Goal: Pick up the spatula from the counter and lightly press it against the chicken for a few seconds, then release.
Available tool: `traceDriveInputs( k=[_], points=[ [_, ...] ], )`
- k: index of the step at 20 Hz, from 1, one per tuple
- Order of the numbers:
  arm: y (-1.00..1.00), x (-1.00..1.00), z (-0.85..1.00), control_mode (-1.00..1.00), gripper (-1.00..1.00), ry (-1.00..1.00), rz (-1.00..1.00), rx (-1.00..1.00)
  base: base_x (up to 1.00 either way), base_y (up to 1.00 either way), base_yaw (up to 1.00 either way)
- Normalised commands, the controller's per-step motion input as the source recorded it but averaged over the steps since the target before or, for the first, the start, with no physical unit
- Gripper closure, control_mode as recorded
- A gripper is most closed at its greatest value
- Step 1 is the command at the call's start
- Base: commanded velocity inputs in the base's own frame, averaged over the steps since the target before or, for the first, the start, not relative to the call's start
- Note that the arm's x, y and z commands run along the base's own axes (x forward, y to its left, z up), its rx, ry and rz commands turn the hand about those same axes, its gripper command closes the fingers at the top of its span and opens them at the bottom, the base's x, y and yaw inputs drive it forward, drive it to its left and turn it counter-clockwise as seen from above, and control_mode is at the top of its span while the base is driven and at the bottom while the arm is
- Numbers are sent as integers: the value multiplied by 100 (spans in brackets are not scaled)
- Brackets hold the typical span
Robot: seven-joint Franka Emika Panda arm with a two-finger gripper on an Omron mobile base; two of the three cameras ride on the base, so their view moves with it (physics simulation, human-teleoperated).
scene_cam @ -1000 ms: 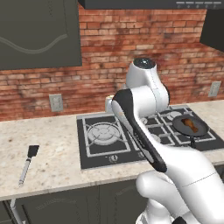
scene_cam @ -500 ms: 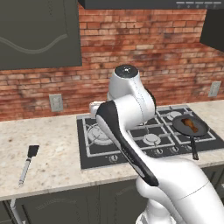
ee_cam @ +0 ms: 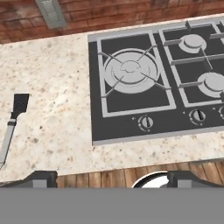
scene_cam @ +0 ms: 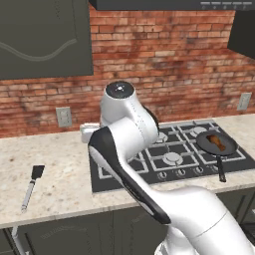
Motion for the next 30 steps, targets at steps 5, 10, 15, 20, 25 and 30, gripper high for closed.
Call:
traceDriveInputs(
  k=[5,10,15,20,25,30],
  points=[
    [49,-31,-22,-100,-100,-1,0,0,0,0,0],
    [37,-50,-16,-100,-100,-1,0,2,0,0,0],
    [34,-36,-22,-100,-100,0,0,7,0,0,0],
    [30,-12,-3,-100,-100,-2,0,9,0,0,0],
    [34,0,-8,-100,-100,-1,0,9,0,0,0],
    [32,0,-9,-100,-100,-3,-1,9,0,0,0]
  ],
)
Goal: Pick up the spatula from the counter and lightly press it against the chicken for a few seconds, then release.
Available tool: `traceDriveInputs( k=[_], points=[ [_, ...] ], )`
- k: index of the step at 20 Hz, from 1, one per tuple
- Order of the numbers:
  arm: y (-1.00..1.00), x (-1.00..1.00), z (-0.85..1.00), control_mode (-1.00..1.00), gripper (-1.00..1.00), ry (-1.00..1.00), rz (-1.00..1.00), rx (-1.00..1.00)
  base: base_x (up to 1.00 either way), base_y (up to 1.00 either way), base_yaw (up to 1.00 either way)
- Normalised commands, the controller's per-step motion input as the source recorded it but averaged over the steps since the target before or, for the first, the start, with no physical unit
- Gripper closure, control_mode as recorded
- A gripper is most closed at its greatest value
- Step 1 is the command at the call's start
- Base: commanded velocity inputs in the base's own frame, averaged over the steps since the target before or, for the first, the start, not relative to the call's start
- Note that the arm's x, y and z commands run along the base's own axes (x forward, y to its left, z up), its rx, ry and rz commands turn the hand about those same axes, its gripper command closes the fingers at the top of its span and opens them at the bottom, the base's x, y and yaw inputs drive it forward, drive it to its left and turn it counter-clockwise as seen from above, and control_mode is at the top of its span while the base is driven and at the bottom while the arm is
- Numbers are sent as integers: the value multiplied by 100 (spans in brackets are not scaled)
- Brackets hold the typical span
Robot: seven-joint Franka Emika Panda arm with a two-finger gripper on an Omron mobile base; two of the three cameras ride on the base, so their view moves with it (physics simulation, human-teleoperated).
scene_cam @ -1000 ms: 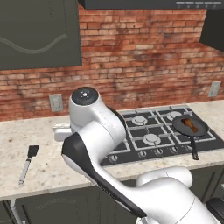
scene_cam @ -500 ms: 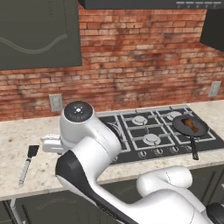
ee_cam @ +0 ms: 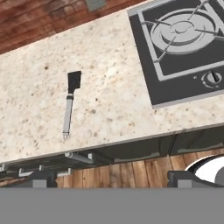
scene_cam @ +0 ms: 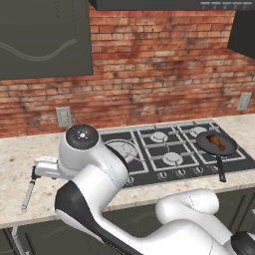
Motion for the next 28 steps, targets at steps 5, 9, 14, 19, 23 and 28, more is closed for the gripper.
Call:
traceDriveInputs(
  k=[5,9,14,19,23,28],
  points=[
    [10,1,-11,-100,-100,0,0,10,0,0,0],
    [3,12,-18,-100,-100,0,0,8,0,0,0],
    [2,20,-16,-100,-100,5,2,1,0,0,0],
    [13,19,-1,-100,-100,4,1,0,0,0,0],
    [26,16,0,-100,-100,6,2,-4,0,0,0],
    [28,7,-8,-100,-100,3,0,-10,0,0,0]
  ],
)
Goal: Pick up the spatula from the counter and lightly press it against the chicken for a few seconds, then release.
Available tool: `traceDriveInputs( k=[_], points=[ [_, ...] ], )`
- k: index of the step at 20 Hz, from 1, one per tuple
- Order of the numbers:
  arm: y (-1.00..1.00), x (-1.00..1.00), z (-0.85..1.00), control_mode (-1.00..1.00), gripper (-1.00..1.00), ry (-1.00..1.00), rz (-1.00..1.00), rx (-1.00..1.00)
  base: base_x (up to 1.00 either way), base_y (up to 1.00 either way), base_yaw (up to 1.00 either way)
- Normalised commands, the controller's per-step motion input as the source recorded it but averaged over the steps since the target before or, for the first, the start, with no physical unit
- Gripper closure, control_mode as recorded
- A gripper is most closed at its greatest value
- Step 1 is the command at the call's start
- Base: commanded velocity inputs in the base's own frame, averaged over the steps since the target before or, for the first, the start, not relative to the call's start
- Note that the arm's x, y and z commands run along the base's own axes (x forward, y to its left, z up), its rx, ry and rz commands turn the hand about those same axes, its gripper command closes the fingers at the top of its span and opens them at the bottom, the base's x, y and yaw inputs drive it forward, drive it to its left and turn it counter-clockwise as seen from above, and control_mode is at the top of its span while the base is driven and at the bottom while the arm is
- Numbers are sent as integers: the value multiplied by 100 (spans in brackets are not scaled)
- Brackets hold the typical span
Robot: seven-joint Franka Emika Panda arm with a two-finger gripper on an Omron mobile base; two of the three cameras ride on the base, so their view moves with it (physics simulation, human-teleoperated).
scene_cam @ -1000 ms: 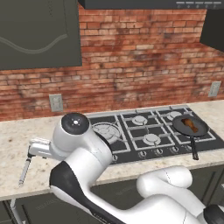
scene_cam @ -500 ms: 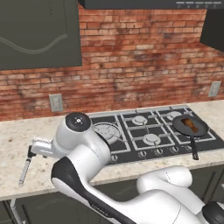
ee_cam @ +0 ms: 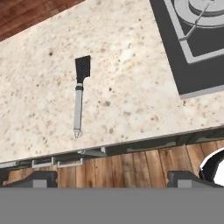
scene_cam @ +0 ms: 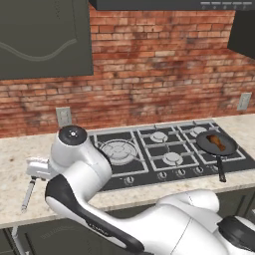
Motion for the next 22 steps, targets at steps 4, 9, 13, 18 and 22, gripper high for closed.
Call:
traceDriveInputs(
  k=[4,9,13,18,22],
  points=[
    [23,5,-20,-100,-100,1,1,-11,0,0,0],
    [15,4,-16,-100,-100,0,2,-6,0,0,0],
    [5,5,-13,-100,-100,0,7,0,0,0,0],
    [1,3,-15,-100,-100,0,7,0,0,0,0],
    [0,0,-25,-100,-100,0,6,0,0,0,0]
  ],
)
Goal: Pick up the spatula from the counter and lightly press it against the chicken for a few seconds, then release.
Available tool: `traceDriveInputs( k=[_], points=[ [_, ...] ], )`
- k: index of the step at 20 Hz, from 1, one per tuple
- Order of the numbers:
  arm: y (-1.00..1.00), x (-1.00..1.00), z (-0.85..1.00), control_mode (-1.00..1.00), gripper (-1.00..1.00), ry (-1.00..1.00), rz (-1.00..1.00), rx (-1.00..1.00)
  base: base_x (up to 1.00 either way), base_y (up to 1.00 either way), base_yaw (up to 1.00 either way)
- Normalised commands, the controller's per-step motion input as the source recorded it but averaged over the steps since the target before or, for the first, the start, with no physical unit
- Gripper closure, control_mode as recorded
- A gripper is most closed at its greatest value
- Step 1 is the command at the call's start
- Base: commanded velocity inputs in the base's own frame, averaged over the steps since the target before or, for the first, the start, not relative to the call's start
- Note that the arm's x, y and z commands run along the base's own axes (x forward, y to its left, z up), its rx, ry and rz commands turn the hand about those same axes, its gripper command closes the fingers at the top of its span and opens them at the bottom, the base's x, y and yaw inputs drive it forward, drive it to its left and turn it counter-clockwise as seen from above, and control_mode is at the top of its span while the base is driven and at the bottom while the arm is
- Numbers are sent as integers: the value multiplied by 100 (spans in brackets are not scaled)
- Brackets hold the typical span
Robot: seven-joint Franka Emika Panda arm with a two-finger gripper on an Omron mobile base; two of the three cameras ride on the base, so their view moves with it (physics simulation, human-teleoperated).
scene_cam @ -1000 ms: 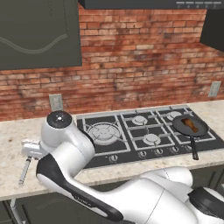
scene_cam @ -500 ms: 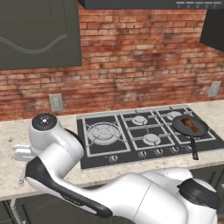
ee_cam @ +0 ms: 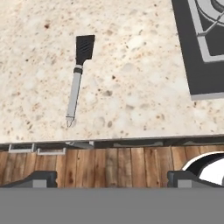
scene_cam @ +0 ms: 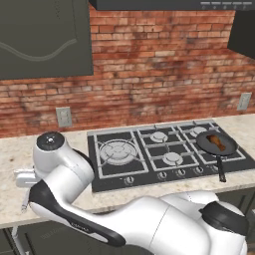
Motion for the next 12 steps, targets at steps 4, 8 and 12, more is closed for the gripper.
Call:
traceDriveInputs(
  k=[4,8,12],
  points=[
    [0,4,-18,-100,-100,0,4,0,0,0,0],
    [0,13,-5,-100,-100,0,2,0,0,0,0],
    [5,18,-4,-100,-100,0,0,0,0,0,0]
  ],
)
